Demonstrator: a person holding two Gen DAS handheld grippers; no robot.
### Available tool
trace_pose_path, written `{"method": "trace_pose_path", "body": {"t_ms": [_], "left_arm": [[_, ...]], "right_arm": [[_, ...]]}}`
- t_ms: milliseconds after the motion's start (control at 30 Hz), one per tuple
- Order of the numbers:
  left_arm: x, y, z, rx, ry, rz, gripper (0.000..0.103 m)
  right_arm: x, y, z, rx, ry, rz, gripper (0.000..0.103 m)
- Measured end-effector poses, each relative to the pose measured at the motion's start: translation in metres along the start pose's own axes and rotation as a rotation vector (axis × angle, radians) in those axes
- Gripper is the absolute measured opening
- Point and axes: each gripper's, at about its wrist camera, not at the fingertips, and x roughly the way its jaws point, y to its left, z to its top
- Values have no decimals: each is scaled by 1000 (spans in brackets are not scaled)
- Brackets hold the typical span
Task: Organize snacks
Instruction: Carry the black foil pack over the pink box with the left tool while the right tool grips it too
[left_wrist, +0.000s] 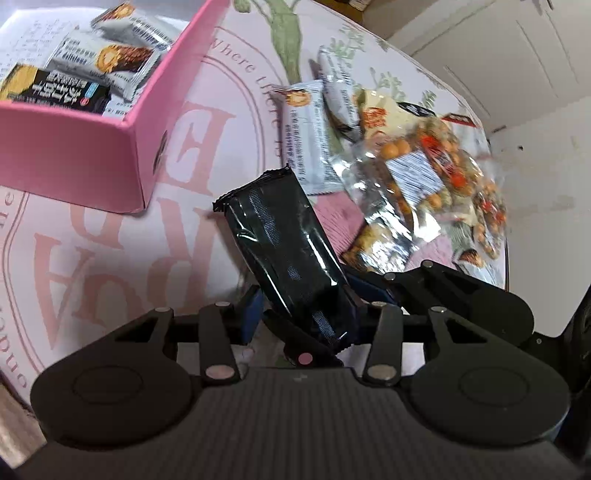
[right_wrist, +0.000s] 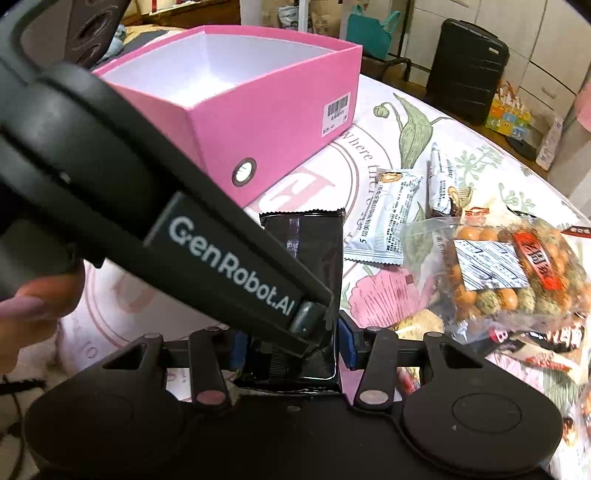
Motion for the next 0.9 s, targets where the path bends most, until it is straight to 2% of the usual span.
{"method": "trace_pose_path", "body": {"t_ms": [167,300,600,767,900], "left_arm": [[-21,-9,-7,42,11,-12,43],[-40,-13,-14,65,17,-35,44],[-94,-15,-24,81,-41,-78,44],[-130,-8,-21,93,-92,-82,44],[-153,10,-5,107,-109,-109,44]], "right_arm": [[-18,-1,5,46,-5,10,52],[-37,2,6,32,-18,26,53],[-69,-4,20,50,-101,61,53],[-88,20,35,4,-143,67,53],[-94,38,62,-52,-161,72,53]]}}
